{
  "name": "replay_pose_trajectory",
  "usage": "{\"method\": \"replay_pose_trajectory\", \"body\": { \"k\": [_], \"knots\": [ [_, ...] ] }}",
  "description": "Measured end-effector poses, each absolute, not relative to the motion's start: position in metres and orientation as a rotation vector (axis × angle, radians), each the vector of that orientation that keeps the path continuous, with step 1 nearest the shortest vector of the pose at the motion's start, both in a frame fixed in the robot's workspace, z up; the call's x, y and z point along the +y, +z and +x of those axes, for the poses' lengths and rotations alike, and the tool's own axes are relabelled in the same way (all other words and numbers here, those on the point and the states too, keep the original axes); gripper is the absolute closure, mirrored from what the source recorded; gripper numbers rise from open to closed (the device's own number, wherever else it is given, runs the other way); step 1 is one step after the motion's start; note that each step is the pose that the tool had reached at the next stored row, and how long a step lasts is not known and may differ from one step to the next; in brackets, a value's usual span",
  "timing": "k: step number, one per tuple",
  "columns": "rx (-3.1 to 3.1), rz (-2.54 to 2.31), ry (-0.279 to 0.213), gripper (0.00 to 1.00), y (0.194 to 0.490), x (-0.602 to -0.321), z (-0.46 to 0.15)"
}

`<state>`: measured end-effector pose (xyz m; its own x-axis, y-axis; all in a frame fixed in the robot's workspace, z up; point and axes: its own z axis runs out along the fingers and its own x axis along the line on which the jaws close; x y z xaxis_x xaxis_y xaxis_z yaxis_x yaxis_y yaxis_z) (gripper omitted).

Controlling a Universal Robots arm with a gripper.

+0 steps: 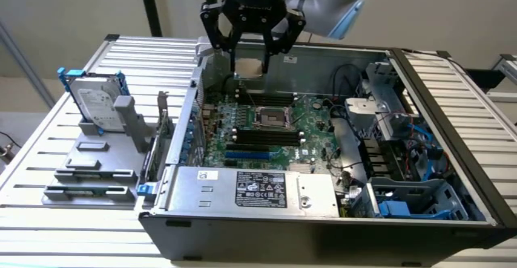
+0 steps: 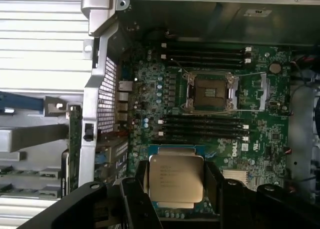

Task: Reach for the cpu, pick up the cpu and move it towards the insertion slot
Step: 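Pick up the cpu and move it towards the insertion slot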

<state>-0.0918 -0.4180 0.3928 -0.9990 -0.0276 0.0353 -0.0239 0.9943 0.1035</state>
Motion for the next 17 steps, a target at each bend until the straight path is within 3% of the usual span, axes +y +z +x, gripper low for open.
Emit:
{"method": "replay_pose_trajectory", "body": {
  "k": [17],
  "knots": [
    [-3.101, 0.04, -0.16, 0.45, 0.384, -0.373, -0.058]
  ]
}}
